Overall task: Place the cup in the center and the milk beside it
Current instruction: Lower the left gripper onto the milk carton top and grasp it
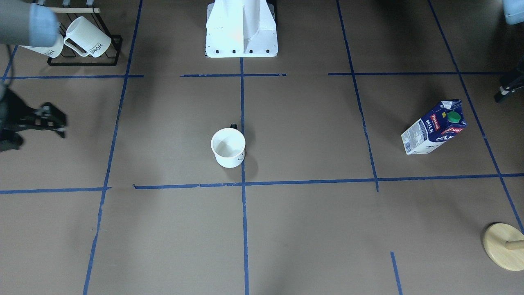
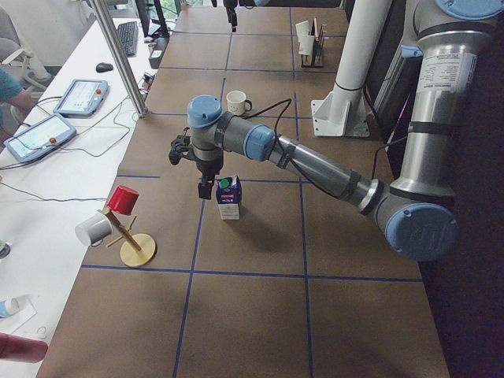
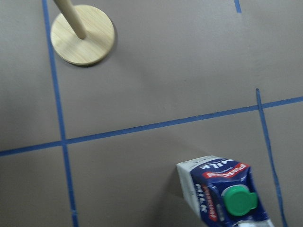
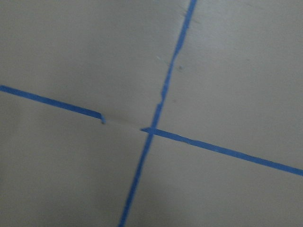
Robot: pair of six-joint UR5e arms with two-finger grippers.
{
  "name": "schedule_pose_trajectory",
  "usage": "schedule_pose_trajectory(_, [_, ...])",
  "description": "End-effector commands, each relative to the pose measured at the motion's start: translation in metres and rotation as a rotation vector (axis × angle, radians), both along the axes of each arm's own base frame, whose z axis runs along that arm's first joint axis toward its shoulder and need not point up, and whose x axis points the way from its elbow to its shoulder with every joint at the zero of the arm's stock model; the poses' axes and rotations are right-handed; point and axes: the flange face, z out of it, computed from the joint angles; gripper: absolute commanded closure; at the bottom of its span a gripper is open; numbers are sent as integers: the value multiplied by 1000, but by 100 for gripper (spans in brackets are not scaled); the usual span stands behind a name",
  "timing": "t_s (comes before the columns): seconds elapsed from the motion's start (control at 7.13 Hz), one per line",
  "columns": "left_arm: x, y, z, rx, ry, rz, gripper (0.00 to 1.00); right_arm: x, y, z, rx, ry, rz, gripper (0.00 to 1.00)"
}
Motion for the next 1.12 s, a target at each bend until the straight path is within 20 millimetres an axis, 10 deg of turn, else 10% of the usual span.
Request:
schedule_pose_trajectory(0.0, [26, 3, -1, -30, -20, -9, 0, 119, 53, 105, 15, -33, -87, 1])
schedule_pose_trajectory(0.28, [56, 5, -4, -40, -34, -51, 0, 144, 94, 146, -44, -25, -68, 1])
schedule_pose_trajectory(0.98, [116, 12, 6, -67, -61, -50, 0, 144, 97, 150, -51, -26, -67, 1])
